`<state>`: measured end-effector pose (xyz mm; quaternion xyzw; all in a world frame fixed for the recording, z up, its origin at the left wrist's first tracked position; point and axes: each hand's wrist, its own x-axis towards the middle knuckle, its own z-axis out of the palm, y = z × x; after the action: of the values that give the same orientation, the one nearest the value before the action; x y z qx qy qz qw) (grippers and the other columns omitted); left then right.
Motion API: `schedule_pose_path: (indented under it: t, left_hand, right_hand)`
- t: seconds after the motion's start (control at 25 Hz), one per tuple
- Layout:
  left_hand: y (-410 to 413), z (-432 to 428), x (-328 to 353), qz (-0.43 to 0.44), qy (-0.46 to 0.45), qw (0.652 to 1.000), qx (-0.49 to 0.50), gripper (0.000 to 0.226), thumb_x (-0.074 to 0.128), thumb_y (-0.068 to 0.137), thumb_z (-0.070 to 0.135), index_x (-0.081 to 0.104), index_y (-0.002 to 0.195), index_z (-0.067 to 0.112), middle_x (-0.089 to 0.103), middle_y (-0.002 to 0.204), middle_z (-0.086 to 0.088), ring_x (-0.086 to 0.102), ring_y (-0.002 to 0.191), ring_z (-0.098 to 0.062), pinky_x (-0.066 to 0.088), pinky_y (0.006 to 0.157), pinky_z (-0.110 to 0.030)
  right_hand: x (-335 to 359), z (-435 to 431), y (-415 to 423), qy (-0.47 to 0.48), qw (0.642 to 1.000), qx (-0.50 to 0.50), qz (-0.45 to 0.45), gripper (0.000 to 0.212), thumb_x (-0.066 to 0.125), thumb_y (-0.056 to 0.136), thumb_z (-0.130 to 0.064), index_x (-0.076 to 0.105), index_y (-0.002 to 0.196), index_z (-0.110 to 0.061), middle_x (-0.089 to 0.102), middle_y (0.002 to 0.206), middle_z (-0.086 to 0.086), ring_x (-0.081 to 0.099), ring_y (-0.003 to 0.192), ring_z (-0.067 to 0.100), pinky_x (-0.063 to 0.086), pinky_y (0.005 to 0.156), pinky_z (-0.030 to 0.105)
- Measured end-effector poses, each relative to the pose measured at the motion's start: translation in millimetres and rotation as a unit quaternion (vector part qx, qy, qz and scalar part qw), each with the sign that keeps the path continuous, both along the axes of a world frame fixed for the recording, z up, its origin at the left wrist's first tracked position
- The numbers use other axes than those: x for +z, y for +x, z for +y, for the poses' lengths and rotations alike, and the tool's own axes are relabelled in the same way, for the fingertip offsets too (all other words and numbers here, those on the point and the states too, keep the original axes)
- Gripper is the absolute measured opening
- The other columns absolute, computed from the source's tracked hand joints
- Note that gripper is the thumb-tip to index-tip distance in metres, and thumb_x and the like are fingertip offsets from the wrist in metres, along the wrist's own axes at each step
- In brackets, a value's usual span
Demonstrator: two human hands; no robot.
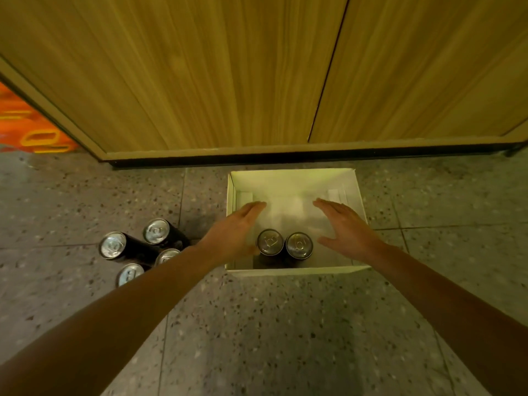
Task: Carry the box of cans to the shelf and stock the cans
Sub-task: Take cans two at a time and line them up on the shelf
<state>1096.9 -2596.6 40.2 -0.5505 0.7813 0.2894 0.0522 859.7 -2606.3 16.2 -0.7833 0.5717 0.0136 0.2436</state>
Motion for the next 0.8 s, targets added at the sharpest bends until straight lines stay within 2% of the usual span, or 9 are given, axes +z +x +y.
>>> schedule_pose_path:
  t: [0.12,0.24,0.32,0.44,0.52,0.6,0.8]
  left_hand:
    - [-4,2,-24,0.010,0.050,0.999,0.019,0.095,0.074,0.074,0.026,0.012,0.146,0.023,0.027,0.153,-0.006,0.037,0.134,-0.028,0.036,0.108,-0.041]
    - [-8,6,-44,0.092,0.107,0.986,0.090,0.099,0.080,0.066,0.027,0.018,0.144,0.024,0.045,0.142,-0.007,0.044,0.129,-0.026,0.039,0.108,-0.040]
    - [-10,8,-52,0.130,0.123,0.976,0.124,0.100,0.082,0.064,0.027,0.020,0.143,0.023,0.047,0.139,-0.006,0.047,0.126,-0.025,0.041,0.106,-0.039]
    - [-12,10,-63,0.134,0.105,0.977,0.131,0.098,0.082,0.064,0.028,0.023,0.142,0.019,0.047,0.140,-0.006,0.047,0.126,-0.024,0.041,0.105,-0.033]
    - [-15,11,-68,0.127,0.086,0.979,0.134,0.094,0.082,0.063,0.030,0.028,0.139,0.018,0.050,0.136,-0.004,0.050,0.123,-0.023,0.039,0.097,-0.025]
    - [-20,11,-71,0.137,0.078,0.975,0.157,0.090,0.084,0.060,0.028,0.034,0.134,0.018,0.056,0.130,-0.003,0.054,0.116,-0.021,0.039,0.088,-0.020]
    - [-23,11,-75,0.169,0.075,0.964,0.193,0.073,0.086,0.056,0.027,0.044,0.114,0.014,0.063,0.114,-0.006,0.056,0.094,-0.014,0.044,0.078,-0.023]
  right_hand:
    - [-20,7,-1,0.064,0.996,-0.017,-0.059,0.083,0.075,0.071,-0.025,0.028,0.139,-0.022,0.036,0.147,0.001,0.036,0.133,0.020,0.031,0.106,0.030]
    - [-31,11,2,0.134,0.978,-0.047,-0.150,0.086,0.080,0.065,-0.025,0.033,0.137,-0.022,0.042,0.142,-0.003,0.040,0.127,0.010,0.032,0.098,0.021]
    - [-38,14,6,0.156,0.970,-0.053,-0.181,0.085,0.082,0.063,-0.025,0.037,0.134,-0.022,0.045,0.139,-0.004,0.041,0.120,0.004,0.033,0.095,0.021]
    - [-48,15,11,0.161,0.963,-0.061,-0.209,0.074,0.083,0.062,-0.023,0.045,0.126,-0.022,0.055,0.126,-0.003,0.051,0.113,0.010,0.042,0.093,0.027]
    - [-51,13,15,0.184,0.952,-0.069,-0.234,0.067,0.082,0.062,-0.018,0.048,0.120,-0.022,0.058,0.117,-0.003,0.055,0.108,0.014,0.048,0.094,0.035]
    - [-53,11,16,0.217,0.941,-0.073,-0.250,0.063,0.080,0.063,-0.013,0.046,0.116,-0.023,0.056,0.111,-0.004,0.056,0.106,0.014,0.050,0.092,0.035]
    - [-56,9,17,0.211,0.937,-0.079,-0.268,0.064,0.083,0.058,-0.015,0.048,0.111,-0.024,0.057,0.109,-0.003,0.057,0.103,0.014,0.050,0.089,0.031]
